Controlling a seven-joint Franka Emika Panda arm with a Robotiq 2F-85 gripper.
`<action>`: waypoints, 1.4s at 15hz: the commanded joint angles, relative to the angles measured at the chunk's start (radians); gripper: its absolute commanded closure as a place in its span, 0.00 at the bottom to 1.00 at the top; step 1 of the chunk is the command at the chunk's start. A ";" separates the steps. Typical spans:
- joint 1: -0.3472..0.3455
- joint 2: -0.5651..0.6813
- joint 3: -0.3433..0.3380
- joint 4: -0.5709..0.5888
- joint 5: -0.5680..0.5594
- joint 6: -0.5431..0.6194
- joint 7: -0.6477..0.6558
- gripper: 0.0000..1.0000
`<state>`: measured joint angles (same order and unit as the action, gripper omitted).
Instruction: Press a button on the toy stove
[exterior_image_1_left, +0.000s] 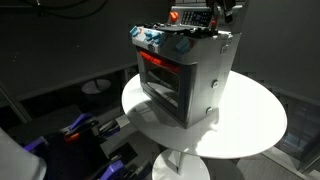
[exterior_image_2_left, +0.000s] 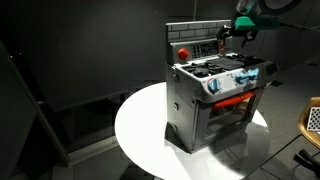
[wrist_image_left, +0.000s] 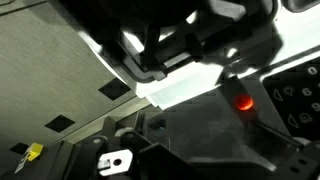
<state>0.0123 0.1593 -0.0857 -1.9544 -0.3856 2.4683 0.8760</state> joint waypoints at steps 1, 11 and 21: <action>0.000 -0.012 -0.007 0.007 0.026 -0.009 -0.020 0.00; -0.009 -0.180 0.027 -0.041 0.183 -0.215 -0.187 0.00; -0.017 -0.348 0.045 -0.039 0.356 -0.580 -0.480 0.00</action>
<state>0.0127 -0.1225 -0.0545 -1.9715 -0.0714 1.9627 0.4864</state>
